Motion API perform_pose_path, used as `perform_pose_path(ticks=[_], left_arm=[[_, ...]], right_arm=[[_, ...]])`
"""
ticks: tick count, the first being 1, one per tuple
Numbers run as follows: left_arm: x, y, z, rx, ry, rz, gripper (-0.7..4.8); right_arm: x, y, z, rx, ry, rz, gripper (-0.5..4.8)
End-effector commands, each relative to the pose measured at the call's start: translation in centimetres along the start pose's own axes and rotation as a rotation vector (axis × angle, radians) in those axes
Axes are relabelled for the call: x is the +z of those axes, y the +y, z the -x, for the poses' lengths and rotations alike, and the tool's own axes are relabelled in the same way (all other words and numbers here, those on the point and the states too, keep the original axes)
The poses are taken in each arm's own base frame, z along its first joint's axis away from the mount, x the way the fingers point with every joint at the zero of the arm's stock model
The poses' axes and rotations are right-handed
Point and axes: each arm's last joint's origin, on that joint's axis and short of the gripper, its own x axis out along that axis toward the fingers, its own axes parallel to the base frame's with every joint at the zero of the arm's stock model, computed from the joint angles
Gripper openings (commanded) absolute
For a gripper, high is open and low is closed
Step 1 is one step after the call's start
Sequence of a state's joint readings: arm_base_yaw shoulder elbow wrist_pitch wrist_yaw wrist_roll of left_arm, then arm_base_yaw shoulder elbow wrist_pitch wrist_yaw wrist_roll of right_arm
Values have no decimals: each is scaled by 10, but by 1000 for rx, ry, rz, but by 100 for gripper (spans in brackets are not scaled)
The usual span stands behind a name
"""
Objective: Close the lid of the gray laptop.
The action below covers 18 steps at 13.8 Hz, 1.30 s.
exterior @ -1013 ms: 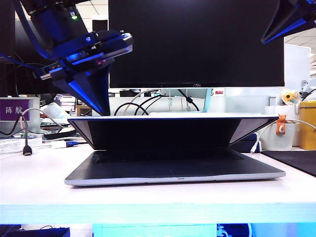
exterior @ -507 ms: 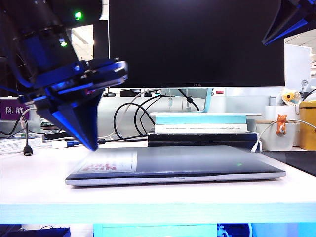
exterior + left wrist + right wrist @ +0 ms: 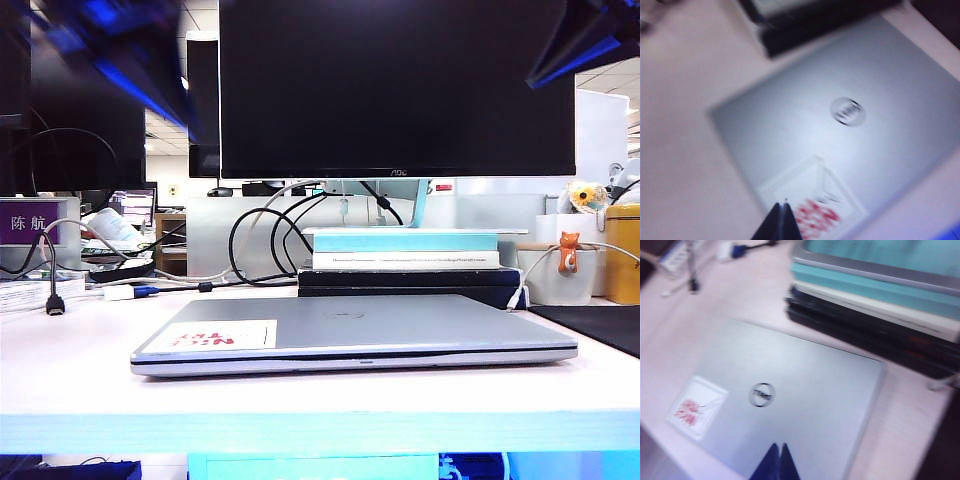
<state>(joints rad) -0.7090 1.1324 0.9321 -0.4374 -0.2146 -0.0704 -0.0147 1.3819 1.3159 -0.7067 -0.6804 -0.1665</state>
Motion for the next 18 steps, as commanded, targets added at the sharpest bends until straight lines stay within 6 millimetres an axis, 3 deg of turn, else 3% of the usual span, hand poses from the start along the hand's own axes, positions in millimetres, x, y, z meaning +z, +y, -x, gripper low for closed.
perform_pose_path(ticks=[1, 5, 9, 12, 15, 16, 17, 18], left_arm=[[-5, 29, 24, 69, -78, 41, -5], [-35, 77, 62, 211, -232, 178, -5], [-48, 79, 86, 272, -327, 173, -5], [-58, 77, 95, 320, -363, 182, -5], [-81, 73, 100, 355, -416, 183, -5], [-93, 70, 102, 358, -446, 192, -5], [-122, 68, 92, 396, -613, 266, -5], [-127, 68, 87, 416, -625, 272, -5]], right_arm=[[1, 4, 2, 64, -10, 4, -2], [-8, 11, 8, 62, -32, 23, -2], [-25, 24, 22, 43, -76, 58, -2], [-41, 35, 32, 36, -118, 94, -2], [-63, 49, 46, -19, -210, 157, -2], [-78, 58, 54, -30, -275, 182, -2], [-151, 79, 76, -285, -696, 156, -2], [-161, 78, 75, -329, -727, 154, -2]])
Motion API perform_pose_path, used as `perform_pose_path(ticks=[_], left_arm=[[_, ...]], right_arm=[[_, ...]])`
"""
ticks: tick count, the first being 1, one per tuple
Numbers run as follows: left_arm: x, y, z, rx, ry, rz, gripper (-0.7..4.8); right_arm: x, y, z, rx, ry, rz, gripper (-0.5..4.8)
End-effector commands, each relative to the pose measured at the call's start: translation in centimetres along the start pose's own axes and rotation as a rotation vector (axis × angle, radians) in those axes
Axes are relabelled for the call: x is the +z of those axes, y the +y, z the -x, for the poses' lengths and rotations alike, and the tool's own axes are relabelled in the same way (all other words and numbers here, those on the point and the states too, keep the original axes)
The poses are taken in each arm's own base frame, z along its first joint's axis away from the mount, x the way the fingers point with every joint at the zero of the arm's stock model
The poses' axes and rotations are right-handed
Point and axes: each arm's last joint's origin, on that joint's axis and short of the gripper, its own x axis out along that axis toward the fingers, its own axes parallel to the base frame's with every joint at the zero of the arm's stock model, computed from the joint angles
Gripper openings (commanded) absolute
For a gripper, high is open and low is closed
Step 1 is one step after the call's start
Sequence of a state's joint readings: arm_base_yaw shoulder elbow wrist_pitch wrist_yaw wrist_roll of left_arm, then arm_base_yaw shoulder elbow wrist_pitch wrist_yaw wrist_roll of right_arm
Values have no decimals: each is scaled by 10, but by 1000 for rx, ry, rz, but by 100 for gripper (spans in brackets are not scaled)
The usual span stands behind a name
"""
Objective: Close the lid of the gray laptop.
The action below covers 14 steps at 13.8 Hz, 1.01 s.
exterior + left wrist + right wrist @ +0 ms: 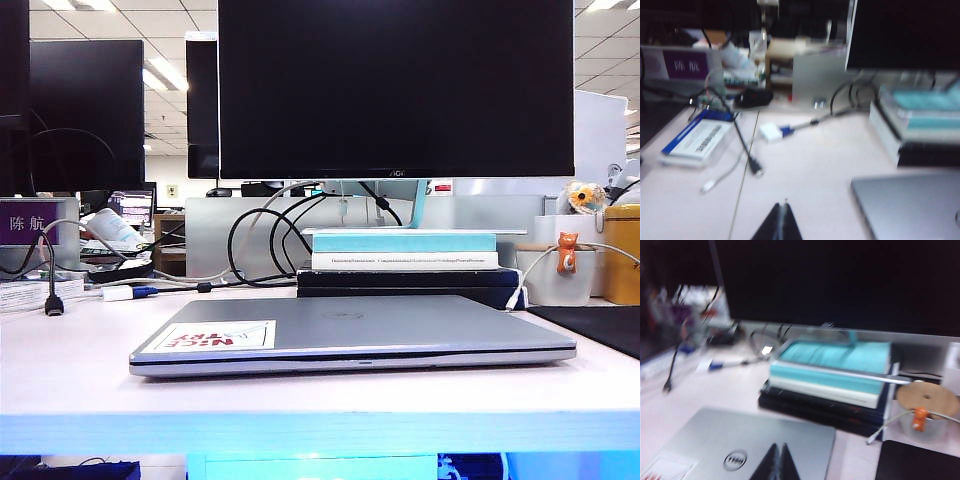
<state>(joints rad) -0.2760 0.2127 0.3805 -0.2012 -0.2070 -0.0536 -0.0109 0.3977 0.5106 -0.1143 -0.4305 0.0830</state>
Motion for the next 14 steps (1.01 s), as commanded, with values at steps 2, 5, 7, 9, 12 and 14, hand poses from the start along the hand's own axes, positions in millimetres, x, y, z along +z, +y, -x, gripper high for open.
perform_pose_path(ticks=[2, 5, 7, 9, 12, 14], left_arm=[[-28, 2, -4, 59, -73, 22, -5], [-39, 4, 0, 58, -102, 5, -5], [-49, 4, 2, 32, -115, 7, -5], [-57, 4, 0, 34, -86, 0, -5], [-74, 5, -5, 83, -39, -48, -5], [-77, 5, -7, 74, -73, -39, -6]], right_arm=[[-36, 2, 25, -173, -242, -36, -2], [-82, -3, 21, -158, -233, -137, -2], [-107, -10, 14, -208, -221, -142, -2], [-115, -10, 13, -189, -157, -150, -2], [-127, -9, 12, -126, -19, -84, -2], [-128, -10, 12, -169, -11, -81, -2]])
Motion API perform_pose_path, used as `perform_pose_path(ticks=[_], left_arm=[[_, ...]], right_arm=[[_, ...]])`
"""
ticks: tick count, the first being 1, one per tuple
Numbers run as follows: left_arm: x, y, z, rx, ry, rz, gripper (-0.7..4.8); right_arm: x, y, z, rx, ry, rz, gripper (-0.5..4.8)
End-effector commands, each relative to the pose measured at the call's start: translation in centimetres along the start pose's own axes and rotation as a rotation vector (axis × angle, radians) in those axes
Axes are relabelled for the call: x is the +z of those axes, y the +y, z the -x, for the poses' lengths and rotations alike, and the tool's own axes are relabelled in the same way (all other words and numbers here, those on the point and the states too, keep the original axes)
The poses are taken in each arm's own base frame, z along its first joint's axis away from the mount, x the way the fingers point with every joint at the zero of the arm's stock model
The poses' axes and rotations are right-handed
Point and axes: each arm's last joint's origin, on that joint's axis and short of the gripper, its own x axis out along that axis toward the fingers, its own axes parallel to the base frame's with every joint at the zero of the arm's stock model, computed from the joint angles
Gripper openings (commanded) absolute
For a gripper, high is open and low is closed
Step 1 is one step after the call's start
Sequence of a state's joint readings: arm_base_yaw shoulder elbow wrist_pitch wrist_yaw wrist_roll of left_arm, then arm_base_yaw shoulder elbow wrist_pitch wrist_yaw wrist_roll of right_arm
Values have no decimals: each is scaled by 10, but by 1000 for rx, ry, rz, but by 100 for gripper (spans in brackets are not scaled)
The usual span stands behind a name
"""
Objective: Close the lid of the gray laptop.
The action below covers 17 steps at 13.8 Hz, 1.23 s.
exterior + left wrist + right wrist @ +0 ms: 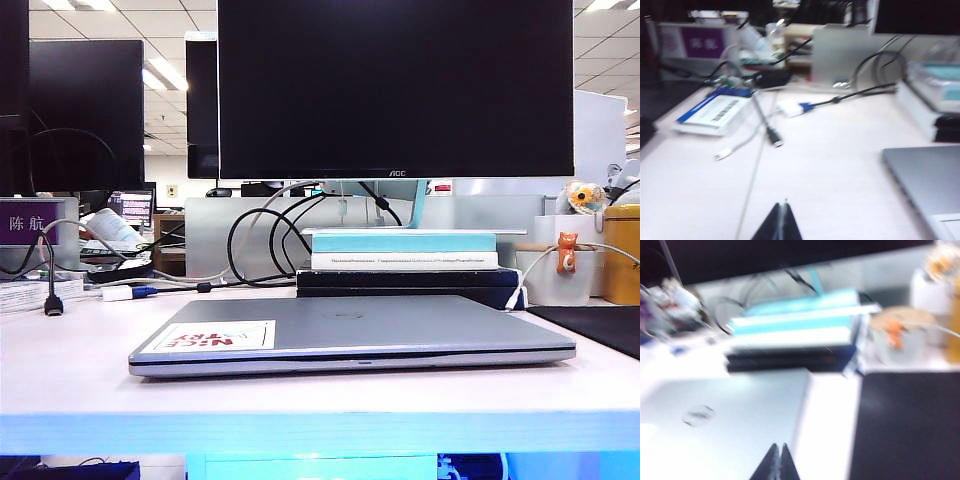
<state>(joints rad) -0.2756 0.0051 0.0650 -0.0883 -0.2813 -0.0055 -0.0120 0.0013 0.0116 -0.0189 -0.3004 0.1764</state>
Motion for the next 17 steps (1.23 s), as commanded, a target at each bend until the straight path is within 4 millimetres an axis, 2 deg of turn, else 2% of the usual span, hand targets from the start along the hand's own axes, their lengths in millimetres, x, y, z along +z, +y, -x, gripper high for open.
perform_pose_path(ticks=[1, 6, 9, 13, 17], left_arm=[[0, 0, -2, -3, -75, 12, -6], [-7, 7, -5, -15, -78, 27, -6], [-10, 17, -6, 83, -39, 67, -5], [-12, 18, -6, 93, -25, 64, -5], [-13, 18, -6, 94, -17, 63, -5]], right_arm=[[-1, -1, 0, -38, -4, 15, -2], [-1, -2, 0, -41, -5, 15, -2], [-1, -1, 0, -33, -3, 14, -2], [-2, 2, 0, 93, 20, -4, -2], [-2, -1, 0, -16, 11, -11, -2]])
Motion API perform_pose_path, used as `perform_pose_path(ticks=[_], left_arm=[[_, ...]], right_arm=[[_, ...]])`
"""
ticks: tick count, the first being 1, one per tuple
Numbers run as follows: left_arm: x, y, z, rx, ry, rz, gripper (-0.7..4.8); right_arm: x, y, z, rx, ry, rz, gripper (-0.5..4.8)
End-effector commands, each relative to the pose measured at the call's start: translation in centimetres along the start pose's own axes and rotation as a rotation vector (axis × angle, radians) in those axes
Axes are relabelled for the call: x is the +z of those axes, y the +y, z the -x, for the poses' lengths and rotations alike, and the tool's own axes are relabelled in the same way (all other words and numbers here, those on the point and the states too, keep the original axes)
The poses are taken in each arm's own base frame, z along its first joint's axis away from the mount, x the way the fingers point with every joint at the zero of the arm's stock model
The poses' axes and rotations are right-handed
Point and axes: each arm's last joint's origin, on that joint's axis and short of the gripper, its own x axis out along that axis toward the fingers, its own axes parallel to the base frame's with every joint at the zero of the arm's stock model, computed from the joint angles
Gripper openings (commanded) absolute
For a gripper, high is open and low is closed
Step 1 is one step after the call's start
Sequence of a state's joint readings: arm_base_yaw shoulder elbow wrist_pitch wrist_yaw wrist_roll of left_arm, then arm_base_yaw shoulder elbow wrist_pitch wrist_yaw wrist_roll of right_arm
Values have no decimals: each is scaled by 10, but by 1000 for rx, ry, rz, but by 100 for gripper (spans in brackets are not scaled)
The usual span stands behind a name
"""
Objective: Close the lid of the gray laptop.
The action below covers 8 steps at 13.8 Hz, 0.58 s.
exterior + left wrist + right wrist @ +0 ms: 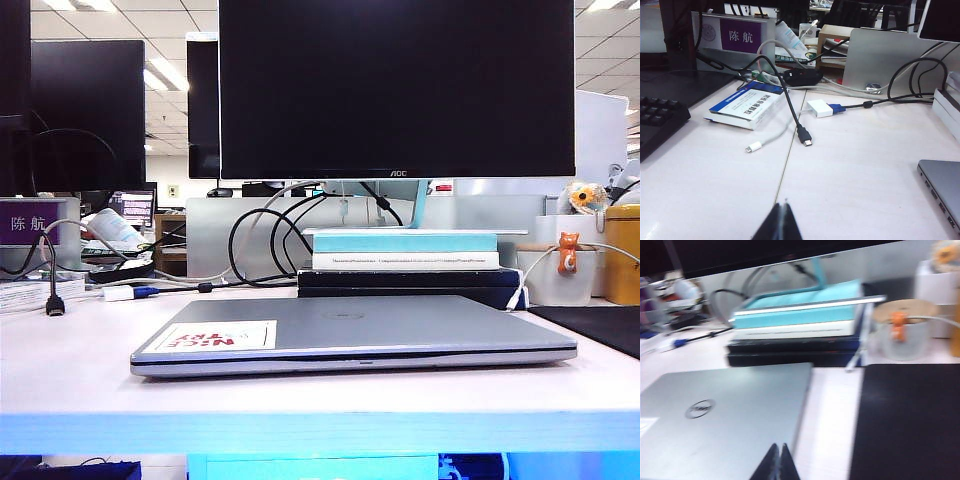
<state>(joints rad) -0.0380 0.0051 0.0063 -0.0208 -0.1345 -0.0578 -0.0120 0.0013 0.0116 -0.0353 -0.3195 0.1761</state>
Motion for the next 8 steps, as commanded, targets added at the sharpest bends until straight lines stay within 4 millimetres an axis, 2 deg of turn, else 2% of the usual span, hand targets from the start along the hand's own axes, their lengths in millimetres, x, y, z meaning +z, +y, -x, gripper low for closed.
perform_pose_path(ticks=[1, 8], left_arm=[[1, 0, 0, 3, -5, 3, -5], [1, 0, 0, 3, -4, 3, -5]], right_arm=[[-4, -2, 0, -35, 28, -18, -2], [-5, -2, 0, -38, 40, -22, -2]])
